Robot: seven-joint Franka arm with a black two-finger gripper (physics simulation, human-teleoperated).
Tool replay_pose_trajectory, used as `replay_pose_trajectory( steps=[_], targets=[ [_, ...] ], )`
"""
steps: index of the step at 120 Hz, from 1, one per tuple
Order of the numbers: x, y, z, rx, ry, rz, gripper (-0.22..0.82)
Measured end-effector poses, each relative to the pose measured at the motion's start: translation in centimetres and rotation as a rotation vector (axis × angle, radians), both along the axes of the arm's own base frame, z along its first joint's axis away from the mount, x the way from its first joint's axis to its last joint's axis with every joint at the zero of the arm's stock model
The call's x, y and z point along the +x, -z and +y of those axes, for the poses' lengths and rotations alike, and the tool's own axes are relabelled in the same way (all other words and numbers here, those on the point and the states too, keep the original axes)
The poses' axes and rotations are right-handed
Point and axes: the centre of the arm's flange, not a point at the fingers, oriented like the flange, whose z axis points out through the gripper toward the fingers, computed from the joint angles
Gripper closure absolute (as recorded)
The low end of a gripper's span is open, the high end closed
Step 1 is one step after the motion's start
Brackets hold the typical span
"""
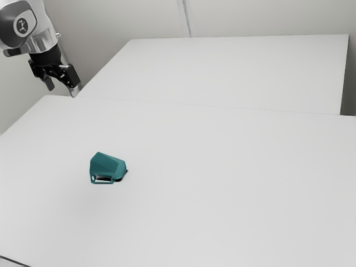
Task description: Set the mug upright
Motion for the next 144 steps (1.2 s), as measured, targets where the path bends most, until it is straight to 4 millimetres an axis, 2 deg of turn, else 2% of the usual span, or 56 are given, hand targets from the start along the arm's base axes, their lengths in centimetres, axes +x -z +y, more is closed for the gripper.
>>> replay_pose_trajectory(
  steps=[27,47,52,68,92,103,123,134,144],
  targets=[
    [0.0,0.5,-0.1,-0.002,0.002,0.005,0.0],
    [-0.4,1.2,0.5,-0.019,-0.012,0.02,0.0],
    [-0.8,1.8,1.2,-0.054,-0.034,0.027,0.0],
    [-3.0,5.7,5.7,-0.225,-0.174,0.073,0.0],
    [-6.0,13.2,11.3,-0.487,-0.397,0.14,0.0],
    [-6.2,16.4,13.3,-0.564,-0.478,0.171,0.0],
    [-5.7,21.0,15.6,-0.649,-0.573,0.199,0.0],
    [-4.9,23.3,16.7,-0.676,-0.619,0.191,0.0],
    [-3.5,24.9,16.8,-0.692,-0.637,0.183,0.0]
  ],
)
